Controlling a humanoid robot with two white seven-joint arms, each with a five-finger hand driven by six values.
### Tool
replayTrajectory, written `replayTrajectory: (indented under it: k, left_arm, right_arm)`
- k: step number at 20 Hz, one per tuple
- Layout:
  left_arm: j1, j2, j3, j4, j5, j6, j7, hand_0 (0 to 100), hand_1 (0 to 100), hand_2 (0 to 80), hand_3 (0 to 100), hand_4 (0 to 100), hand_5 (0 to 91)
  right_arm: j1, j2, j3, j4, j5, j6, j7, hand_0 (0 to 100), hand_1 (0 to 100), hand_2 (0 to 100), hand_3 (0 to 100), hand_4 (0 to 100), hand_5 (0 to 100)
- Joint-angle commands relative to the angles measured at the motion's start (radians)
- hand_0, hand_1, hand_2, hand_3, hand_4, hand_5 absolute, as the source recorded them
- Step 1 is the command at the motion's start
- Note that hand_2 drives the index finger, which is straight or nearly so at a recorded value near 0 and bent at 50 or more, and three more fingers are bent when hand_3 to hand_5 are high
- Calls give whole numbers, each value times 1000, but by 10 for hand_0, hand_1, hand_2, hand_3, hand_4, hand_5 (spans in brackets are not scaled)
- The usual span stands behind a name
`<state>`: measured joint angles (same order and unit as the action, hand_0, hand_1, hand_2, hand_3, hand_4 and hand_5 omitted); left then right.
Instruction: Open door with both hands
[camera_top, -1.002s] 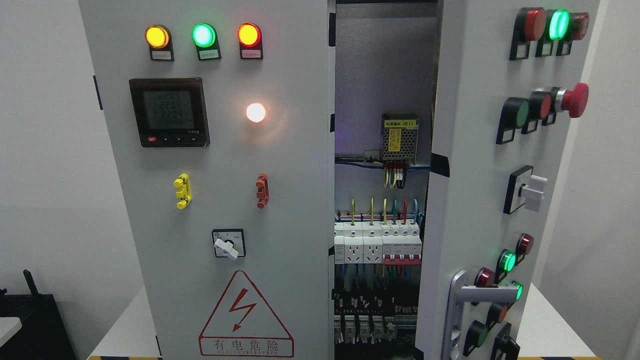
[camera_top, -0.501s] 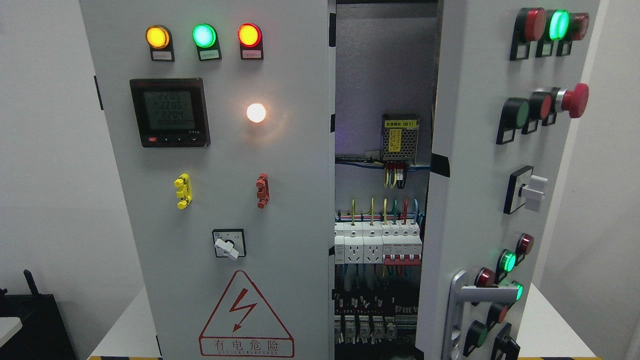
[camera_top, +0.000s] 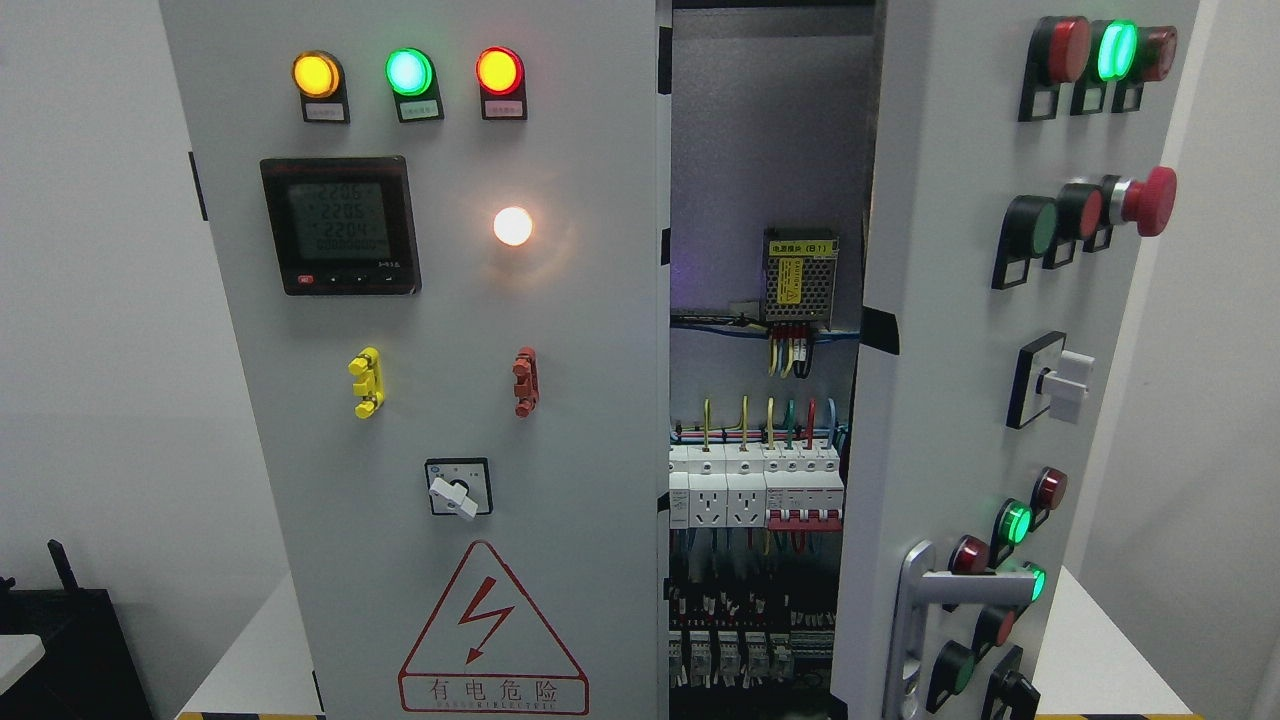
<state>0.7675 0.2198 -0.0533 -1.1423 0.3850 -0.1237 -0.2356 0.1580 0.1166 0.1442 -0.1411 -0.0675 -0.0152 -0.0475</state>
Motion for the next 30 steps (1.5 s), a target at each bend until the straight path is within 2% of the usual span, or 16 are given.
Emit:
replayTrajectory:
  k: [1, 5, 9, 13, 16, 20, 23, 28, 30]
  left_arm:
    - [72, 317, 30, -402, 231, -88, 5, 0, 0, 0, 0, 32, 0]
    - [70, 453, 59, -418, 382, -116, 4, 0, 0, 0, 0, 32, 0]
    - [102, 490, 173, -506, 475, -116, 2, 0, 0, 0, 0, 31, 0]
    - [154, 556, 262, -592, 598, -116, -8, 0, 0, 0, 0, 32, 0]
    - [165, 595, 306, -608, 666, -117, -62, 0, 0, 0, 0, 32, 0]
    - [167, 690, 392, -637, 781, -120, -74, 0, 0, 0, 0, 32, 0]
    - [159, 786, 437, -640, 860, -120, -151, 0, 0, 0, 0, 32, 0]
    - [113, 884, 441, -663, 900, -120, -224, 0, 0, 0, 0, 32, 0]
    - [98, 941, 443, -669, 957, -120, -261, 0, 0, 0, 0, 32, 0]
  right_arm:
    - [0, 0, 0, 0, 0, 1, 0, 0, 0, 0, 0, 0, 0]
    - [0, 0, 0, 0, 0, 0, 0, 0, 0, 0, 0, 0, 0]
    - [0, 0, 0, 0, 0, 1, 0, 0, 0, 0, 0, 0, 0]
    - [0, 0, 0, 0, 0, 1, 0, 0, 0, 0, 0, 0, 0]
    - [0, 0, 0, 0, 0, 1, 0, 0, 0, 0, 0, 0, 0]
    - [0, 0, 0, 0, 0, 1, 0, 0, 0, 0, 0, 0, 0]
    - [0, 0, 0, 0, 0, 1, 0, 0, 0, 0, 0, 0, 0]
    - [0, 0, 0, 0, 0, 1, 0, 0, 0, 0, 0, 0, 0]
    - [0, 0, 0, 0, 0, 0, 0, 0, 0, 0, 0, 0, 0]
